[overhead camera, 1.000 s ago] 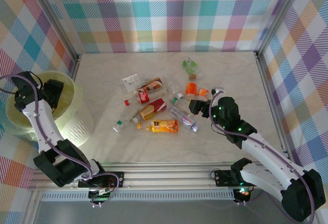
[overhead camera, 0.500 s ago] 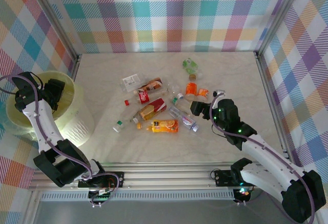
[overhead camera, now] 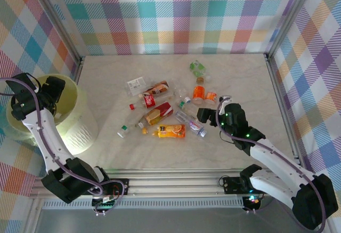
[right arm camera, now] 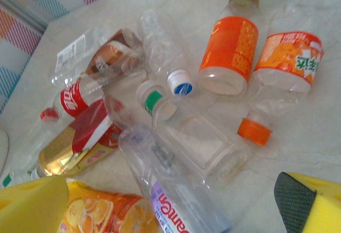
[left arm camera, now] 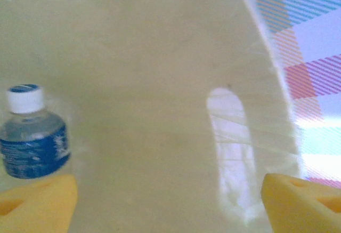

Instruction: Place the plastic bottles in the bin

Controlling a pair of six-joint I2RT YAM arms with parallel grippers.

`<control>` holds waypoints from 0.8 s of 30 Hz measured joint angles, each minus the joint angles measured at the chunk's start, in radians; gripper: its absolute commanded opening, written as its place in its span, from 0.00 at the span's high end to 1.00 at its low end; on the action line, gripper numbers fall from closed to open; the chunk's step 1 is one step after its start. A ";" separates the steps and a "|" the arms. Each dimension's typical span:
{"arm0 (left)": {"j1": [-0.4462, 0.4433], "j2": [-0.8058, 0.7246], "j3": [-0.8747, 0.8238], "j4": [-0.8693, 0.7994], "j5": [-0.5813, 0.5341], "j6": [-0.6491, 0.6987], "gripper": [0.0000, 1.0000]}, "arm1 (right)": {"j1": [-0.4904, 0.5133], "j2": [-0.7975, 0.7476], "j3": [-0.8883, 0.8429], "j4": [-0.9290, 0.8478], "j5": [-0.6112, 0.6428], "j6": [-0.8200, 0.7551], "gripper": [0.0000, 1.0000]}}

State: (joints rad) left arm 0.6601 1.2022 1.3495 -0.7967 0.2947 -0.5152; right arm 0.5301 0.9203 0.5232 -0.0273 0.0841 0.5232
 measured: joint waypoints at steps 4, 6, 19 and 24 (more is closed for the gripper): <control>0.000 -0.043 0.029 -0.021 0.013 0.017 0.00 | 0.000 0.042 0.000 -0.027 -0.051 -0.048 0.02; 0.000 -0.061 0.050 -0.023 0.024 0.018 0.00 | 0.000 0.068 0.000 -0.044 -0.079 -0.070 0.04; -0.108 -0.165 0.024 0.201 0.414 -0.085 0.00 | 0.015 0.254 0.010 -0.130 -0.179 -0.216 0.09; -0.321 -0.166 0.024 0.269 0.457 -0.087 0.00 | 0.034 0.319 0.054 -0.130 -0.184 -0.287 0.12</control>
State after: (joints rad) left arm 0.3393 1.0367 1.3731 -0.5282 0.7513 -0.6018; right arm 0.5636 1.2388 0.5774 -0.1574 -0.0998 0.2363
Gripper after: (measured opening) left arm 0.998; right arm 0.898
